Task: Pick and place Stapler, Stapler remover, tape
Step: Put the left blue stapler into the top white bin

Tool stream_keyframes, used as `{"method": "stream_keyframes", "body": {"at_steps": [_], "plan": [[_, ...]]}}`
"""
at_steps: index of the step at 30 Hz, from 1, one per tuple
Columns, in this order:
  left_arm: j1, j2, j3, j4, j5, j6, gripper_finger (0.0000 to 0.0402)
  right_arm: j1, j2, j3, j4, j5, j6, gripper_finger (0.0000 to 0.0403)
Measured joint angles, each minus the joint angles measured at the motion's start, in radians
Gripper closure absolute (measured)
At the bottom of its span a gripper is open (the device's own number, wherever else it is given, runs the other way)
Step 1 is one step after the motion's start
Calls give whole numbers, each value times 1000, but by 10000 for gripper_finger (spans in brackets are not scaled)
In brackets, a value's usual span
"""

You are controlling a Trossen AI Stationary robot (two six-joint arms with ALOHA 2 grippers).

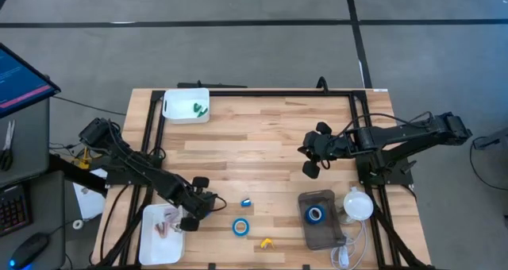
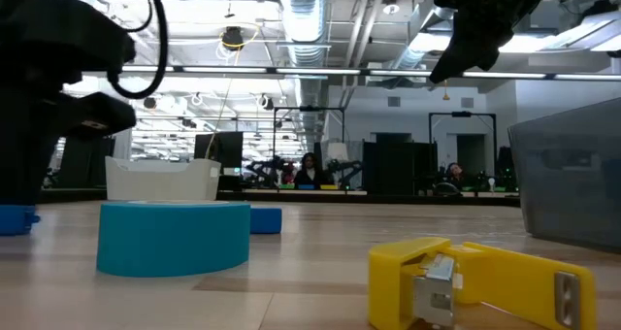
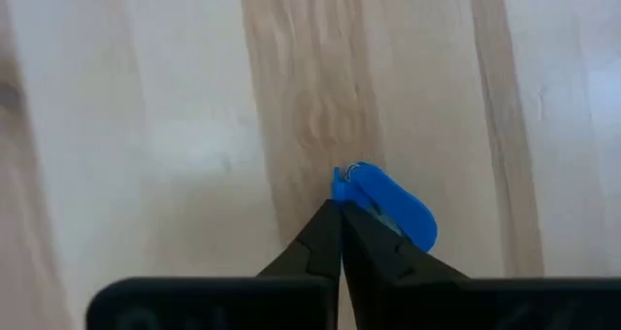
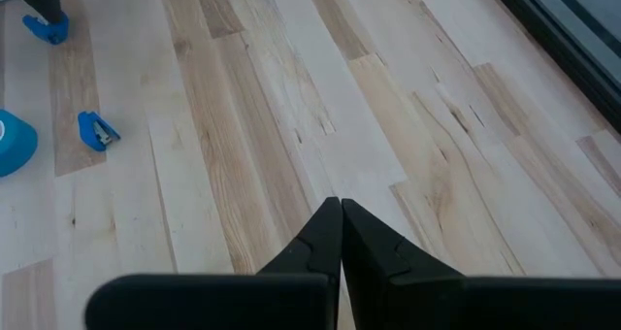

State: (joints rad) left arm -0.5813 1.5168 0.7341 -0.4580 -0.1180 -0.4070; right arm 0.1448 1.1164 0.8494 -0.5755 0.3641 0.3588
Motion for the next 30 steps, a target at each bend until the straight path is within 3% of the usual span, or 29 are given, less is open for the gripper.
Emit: {"method": "stream_keyframes", "body": {"at_steps": [12,23,30], "plan": [[22,-1,103,-43,-86,67,401,0,0,0,0,0,-2,403],[37,-4,208,-247,-319,124,401,0,0,0,-1,0,-2,403],[143,-108,216,-266,-399,251,401,0,0,0,-1,0,-2,403]]}}
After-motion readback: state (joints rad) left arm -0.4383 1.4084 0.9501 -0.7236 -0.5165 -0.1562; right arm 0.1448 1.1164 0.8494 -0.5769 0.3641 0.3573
